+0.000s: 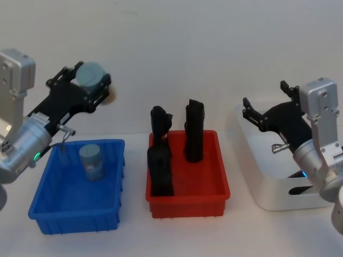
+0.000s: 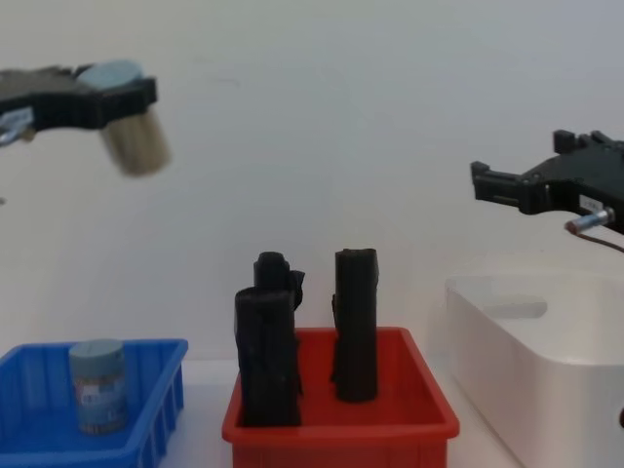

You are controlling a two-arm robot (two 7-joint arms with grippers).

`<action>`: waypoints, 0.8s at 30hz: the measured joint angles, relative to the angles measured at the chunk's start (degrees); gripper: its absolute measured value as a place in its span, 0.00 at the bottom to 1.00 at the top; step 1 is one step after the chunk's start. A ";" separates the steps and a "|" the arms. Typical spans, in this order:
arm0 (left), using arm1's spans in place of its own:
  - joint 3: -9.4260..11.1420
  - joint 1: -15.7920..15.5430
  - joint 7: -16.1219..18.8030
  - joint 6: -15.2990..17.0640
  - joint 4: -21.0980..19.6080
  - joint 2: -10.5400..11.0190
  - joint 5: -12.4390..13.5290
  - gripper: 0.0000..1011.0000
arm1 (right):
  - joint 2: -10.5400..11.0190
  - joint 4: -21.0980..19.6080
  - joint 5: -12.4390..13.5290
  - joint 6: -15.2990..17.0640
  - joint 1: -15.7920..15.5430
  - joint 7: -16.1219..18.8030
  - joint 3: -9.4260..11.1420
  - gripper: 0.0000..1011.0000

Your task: Pick the cotton swabs from the blue box and place them into the white box.

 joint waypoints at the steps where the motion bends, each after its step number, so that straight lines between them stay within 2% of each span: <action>1: 0.07 -0.36 -0.51 -0.21 0.17 -0.22 0.00 0.67 | 0.03 0.00 0.07 -0.17 0.01 0.40 0.00 0.99; 4: 0.50 -2.16 -2.22 -0.80 1.06 -1.36 0.03 0.67 | 0.11 0.02 0.31 -0.69 0.03 1.67 -0.06 0.99; 11: 1.42 -4.52 -4.63 -1.29 2.42 -3.21 0.28 0.67 | -0.09 -0.58 0.11 -0.57 -0.31 1.53 -0.42 0.99; 18: 2.19 -5.78 -5.90 -1.59 3.35 -4.50 0.46 0.67 | -0.33 -1.41 0.07 -0.57 -0.64 2.07 -0.82 0.99; 24: 2.83 -6.45 -6.62 -2.08 4.00 -5.49 0.49 0.67 | -0.55 -2.05 0.08 -1.97 -0.81 4.62 -1.38 0.99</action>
